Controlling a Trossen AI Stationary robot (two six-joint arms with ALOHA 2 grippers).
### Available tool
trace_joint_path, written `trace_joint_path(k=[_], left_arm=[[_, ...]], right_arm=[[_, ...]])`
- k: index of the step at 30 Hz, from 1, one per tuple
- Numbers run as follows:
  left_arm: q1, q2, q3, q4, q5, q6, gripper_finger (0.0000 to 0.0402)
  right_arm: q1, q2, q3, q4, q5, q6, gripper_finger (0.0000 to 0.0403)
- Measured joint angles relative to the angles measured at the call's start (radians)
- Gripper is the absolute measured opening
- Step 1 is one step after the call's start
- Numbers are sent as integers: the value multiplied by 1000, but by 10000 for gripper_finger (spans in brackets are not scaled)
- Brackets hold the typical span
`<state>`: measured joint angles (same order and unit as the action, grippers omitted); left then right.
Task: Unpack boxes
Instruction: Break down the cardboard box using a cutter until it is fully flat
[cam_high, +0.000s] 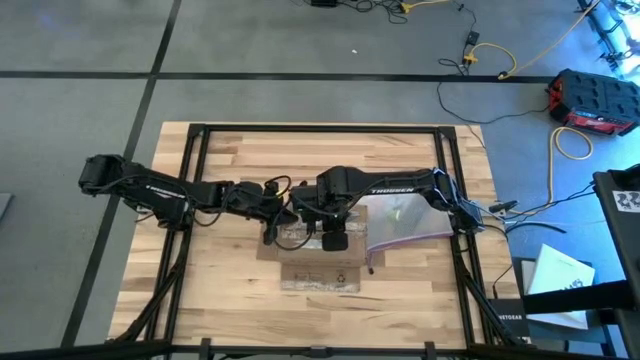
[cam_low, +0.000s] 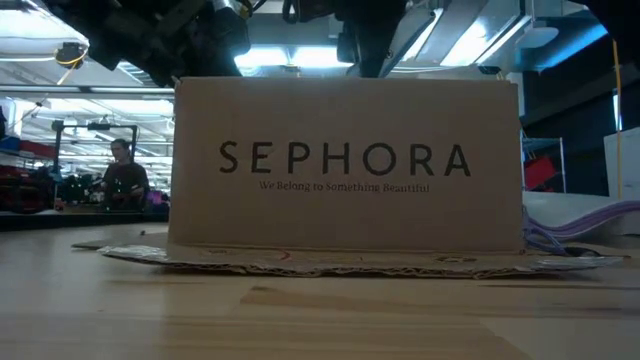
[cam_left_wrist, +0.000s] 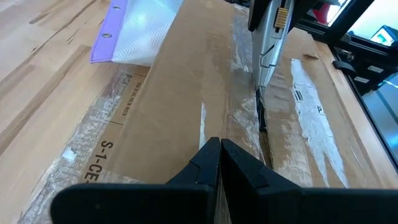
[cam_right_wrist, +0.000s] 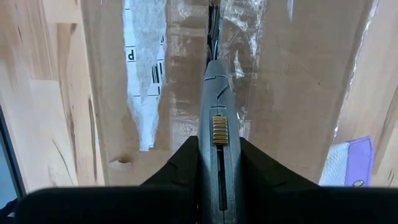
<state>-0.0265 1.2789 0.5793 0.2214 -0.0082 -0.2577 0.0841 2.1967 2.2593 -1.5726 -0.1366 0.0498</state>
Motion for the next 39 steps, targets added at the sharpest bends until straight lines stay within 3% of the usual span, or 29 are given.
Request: trace_joint_path(k=[39], left_arm=[[0,0,0,-2,-2,-33,0]], right_arm=[[15,-27,-24,2,20,-9,55]])
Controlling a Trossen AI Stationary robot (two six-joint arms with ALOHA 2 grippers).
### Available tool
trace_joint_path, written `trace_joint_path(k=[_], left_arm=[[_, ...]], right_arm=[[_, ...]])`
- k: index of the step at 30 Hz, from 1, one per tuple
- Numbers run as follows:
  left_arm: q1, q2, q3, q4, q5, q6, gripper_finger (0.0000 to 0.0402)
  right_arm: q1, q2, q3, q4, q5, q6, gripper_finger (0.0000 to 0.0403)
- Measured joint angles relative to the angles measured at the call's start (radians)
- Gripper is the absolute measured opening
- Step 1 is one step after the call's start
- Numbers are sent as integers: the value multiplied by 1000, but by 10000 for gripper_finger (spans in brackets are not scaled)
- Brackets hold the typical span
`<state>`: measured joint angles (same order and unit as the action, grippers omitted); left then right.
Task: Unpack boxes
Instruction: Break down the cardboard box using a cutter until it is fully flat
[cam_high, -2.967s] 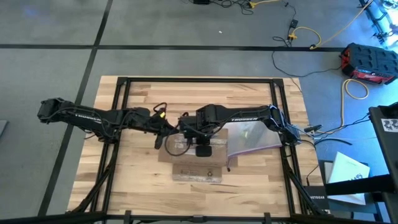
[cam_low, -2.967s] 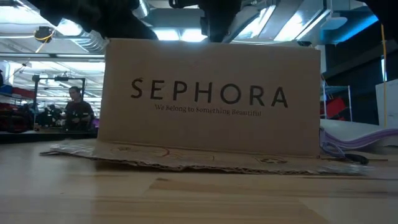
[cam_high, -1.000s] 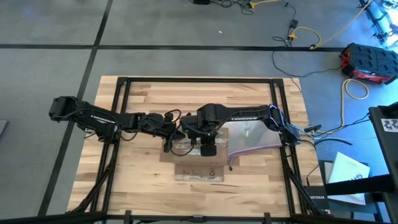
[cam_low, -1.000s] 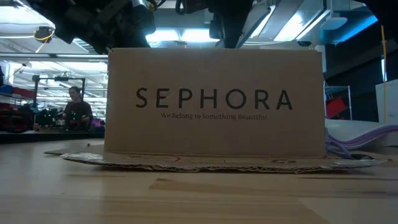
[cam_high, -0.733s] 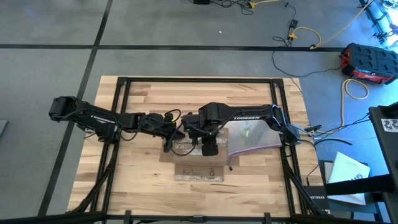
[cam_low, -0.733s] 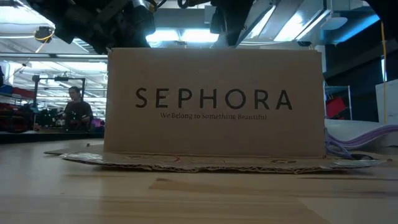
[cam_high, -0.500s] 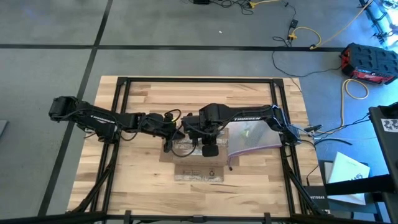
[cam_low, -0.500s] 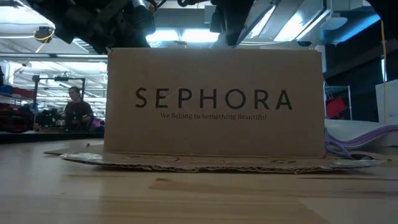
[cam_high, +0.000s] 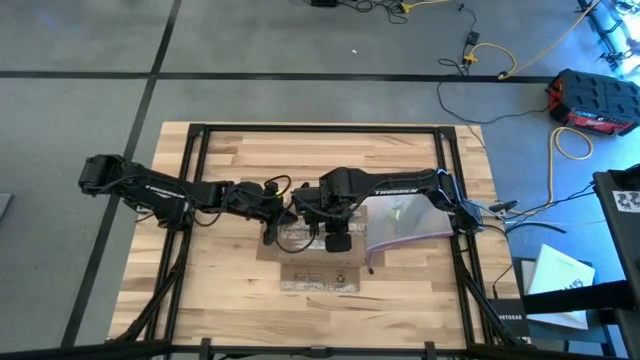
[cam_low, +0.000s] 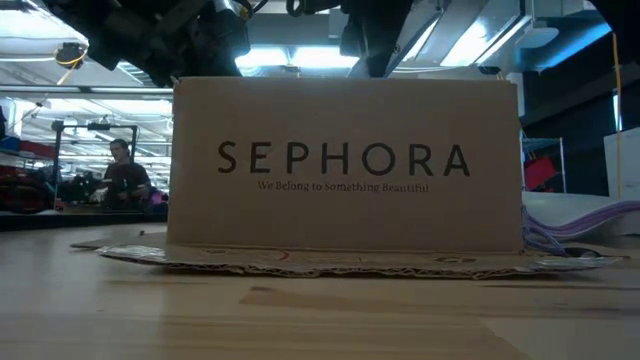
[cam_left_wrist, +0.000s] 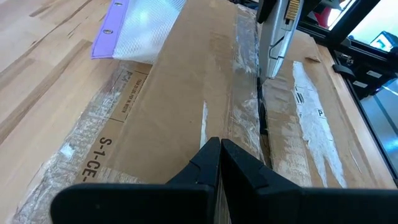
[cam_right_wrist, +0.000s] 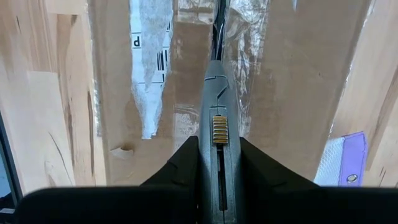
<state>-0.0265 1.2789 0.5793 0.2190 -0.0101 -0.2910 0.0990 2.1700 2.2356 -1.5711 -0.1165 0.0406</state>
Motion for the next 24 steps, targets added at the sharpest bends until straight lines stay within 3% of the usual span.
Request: trace_joint_path(k=[24], left_arm=[[0,0,0,1,-2,2,0]], right_arm=[[13,-10,-1,0,35,3,55]])
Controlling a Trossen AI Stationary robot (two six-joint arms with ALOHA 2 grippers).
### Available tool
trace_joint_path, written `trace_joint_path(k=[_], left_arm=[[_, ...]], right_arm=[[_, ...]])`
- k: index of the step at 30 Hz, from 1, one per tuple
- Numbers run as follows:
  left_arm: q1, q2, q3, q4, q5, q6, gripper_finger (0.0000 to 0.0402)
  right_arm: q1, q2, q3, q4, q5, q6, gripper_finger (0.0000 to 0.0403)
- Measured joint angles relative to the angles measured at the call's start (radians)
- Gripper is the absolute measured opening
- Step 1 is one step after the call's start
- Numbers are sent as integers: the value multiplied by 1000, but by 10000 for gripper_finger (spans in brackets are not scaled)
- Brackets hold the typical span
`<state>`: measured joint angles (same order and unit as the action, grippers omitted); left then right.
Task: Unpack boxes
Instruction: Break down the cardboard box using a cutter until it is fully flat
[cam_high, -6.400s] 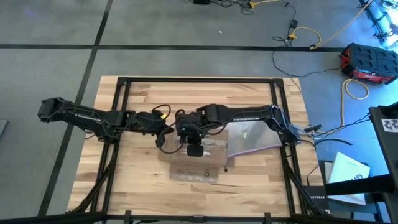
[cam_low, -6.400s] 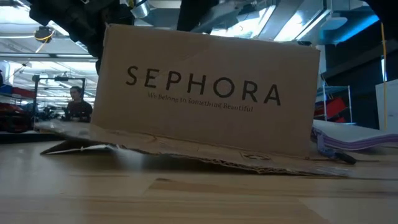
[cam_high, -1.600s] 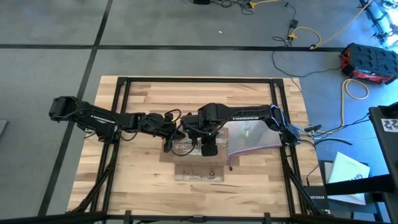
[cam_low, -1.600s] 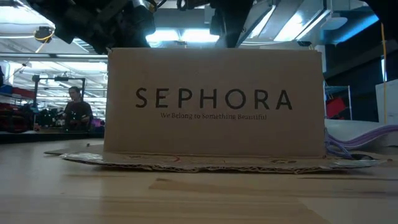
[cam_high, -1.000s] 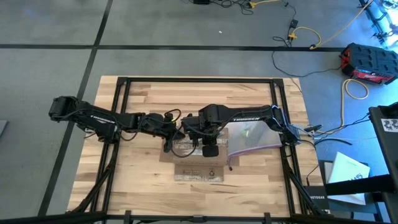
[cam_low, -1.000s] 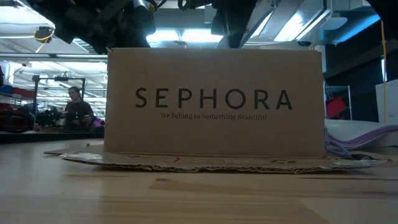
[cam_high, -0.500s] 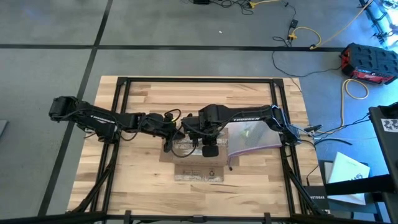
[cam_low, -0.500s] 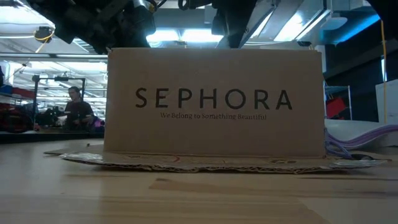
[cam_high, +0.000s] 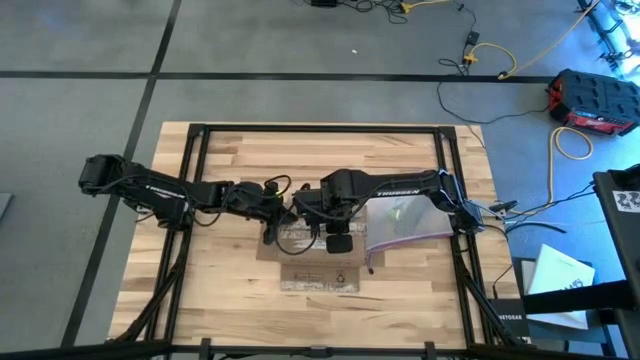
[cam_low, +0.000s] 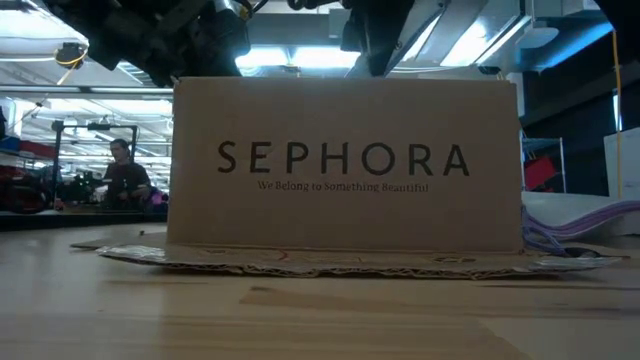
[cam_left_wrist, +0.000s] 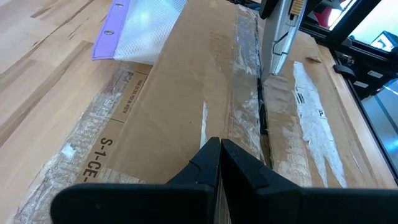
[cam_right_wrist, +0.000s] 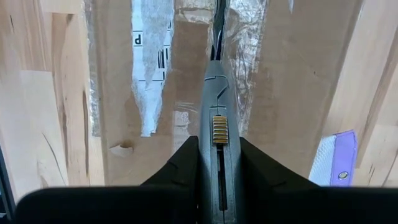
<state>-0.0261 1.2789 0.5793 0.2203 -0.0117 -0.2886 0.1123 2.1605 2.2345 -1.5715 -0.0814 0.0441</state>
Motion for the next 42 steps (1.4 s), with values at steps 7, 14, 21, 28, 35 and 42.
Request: trace_joint_path(k=[7,14,21,28,35,42], left_arm=[[0,0,0,0,0,0,0],[2,0,0,1,-1,3,0],[2,0,0,1,-2,16,0],[2,0,0,1,-2,9,0],[3,0,0,1,-1,8,0],[3,0,0,1,0,0,0]], right_arm=[[2,-21,-43,15,7,0,55],[2,-108,-162,70,16,27,55],[1,-122,-212,83,16,34,55],[2,-127,-215,64,12,30,55],[12,-129,-215,55,20,29,55],[21,-132,-215,52,44,26,55]])
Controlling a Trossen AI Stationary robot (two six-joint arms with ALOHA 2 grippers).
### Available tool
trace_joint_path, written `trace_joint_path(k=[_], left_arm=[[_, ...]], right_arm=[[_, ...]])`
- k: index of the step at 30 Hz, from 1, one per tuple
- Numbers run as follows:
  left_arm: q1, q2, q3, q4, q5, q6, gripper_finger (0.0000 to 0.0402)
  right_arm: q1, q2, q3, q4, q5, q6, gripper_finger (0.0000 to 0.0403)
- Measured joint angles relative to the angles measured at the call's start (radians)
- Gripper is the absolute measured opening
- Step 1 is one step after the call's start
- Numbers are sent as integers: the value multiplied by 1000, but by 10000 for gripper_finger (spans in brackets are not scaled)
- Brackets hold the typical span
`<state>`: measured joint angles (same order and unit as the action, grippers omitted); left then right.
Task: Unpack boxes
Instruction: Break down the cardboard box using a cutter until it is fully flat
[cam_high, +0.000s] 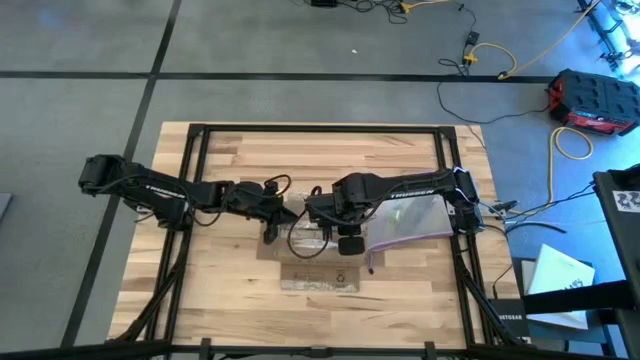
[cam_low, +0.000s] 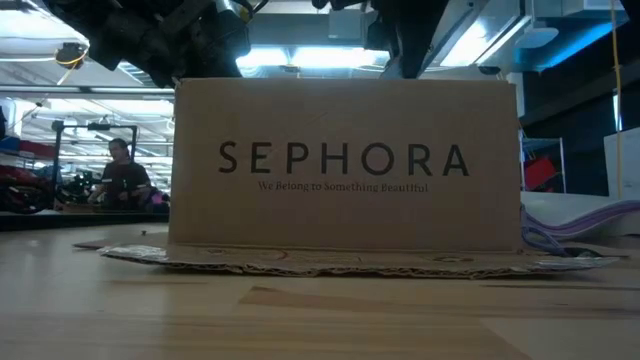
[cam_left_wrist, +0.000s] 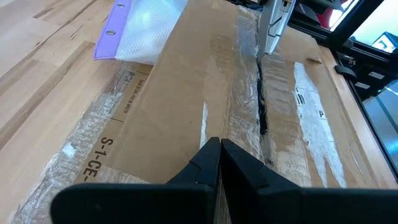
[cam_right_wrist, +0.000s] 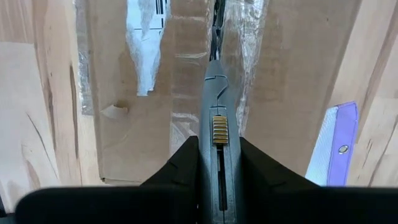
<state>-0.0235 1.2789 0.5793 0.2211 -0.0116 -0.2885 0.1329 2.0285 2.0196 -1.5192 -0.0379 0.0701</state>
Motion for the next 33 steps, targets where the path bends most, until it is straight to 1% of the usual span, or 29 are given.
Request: trace_joint_path(k=[10,15,18,24,33], left_arm=[[-2,0,0,0,0,-19,0],[-2,0,0,-1,0,-24,0],[-2,0,0,-1,0,-24,0],[-1,0,0,-1,1,-19,0],[3,0,0,-1,1,-22,0]], right_arm=[[5,-4,-7,13,1,-1,55],[5,-84,-133,112,-12,33,55],[5,-128,-197,140,-18,59,55],[14,-164,-256,164,-23,92,55],[27,-258,-380,196,-19,133,55]])
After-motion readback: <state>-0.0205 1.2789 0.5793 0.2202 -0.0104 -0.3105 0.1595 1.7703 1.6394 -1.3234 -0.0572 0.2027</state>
